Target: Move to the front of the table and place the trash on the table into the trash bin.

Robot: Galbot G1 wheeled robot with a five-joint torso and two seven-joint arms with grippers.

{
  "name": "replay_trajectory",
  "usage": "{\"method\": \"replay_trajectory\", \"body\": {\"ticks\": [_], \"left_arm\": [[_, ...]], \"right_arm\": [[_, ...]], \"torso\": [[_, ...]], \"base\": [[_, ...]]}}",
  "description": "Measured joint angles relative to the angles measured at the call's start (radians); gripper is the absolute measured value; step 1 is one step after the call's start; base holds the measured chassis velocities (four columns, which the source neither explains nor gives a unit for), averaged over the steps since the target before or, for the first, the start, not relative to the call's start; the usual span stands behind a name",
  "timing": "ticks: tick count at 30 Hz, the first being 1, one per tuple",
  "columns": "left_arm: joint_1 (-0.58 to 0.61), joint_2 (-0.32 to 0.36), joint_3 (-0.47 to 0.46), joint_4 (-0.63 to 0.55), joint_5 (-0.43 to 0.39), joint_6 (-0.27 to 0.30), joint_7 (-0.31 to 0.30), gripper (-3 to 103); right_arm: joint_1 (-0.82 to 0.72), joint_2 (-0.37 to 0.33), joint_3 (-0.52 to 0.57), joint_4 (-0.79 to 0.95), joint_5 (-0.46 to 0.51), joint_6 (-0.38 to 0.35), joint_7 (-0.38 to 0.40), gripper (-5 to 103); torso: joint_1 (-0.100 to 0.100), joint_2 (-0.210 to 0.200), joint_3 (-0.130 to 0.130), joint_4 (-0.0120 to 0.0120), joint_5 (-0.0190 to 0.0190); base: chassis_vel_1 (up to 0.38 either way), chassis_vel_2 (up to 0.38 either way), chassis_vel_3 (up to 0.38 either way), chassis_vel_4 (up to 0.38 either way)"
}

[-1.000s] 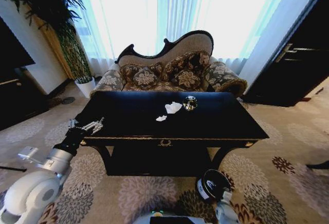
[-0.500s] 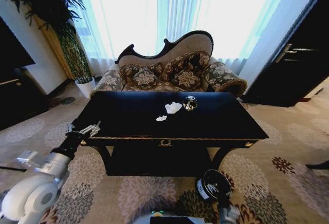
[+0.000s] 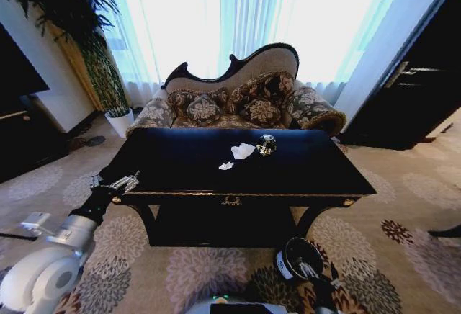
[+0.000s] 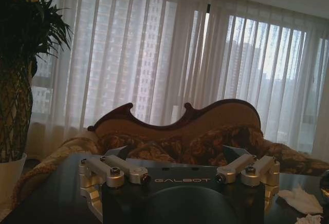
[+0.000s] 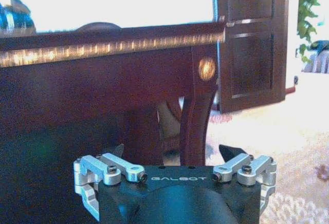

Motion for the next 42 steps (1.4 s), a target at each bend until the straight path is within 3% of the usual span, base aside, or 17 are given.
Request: {"method": "replay_trajectory", "body": {"ticks": [13,21,33,42], "left_arm": [[0.000,0.001,0.000,0.000,0.000,0.000,0.000,100],[-0.001,0.001,0.001,0.000,0.000,0.000,0.000,100],[-0.001,0.001,0.001,0.000,0.000,-0.001,0.000,100],[-0.001,0.001,0.001,0.000,0.000,-0.001,0.001,100]], "right_arm": [[-0.070,0.017,0.050,0.218,-0.019,-0.006,0.029,100],[-0.037,-0.029,0.128,0.366,0.034,-0.129,0.045,100],[0.055,-0.092,0.122,0.447,0.028,-0.259,0.037,100],[0.224,-0.233,0.043,0.474,0.045,-0.434,0.044,100]], "torso": [[0.000,0.000,0.000,0.0000,0.0002],[0.000,0.000,0.000,0.0001,0.0002],[0.000,0.000,0.000,-0.0001,0.0002],[0.000,0.000,0.000,0.0001,0.0003]], "base": [[0.000,0.000,0.000,0.000],[0.000,0.000,0.000,0.000],[0.000,0.000,0.000,0.000],[0.000,0.000,0.000,0.000]]}}
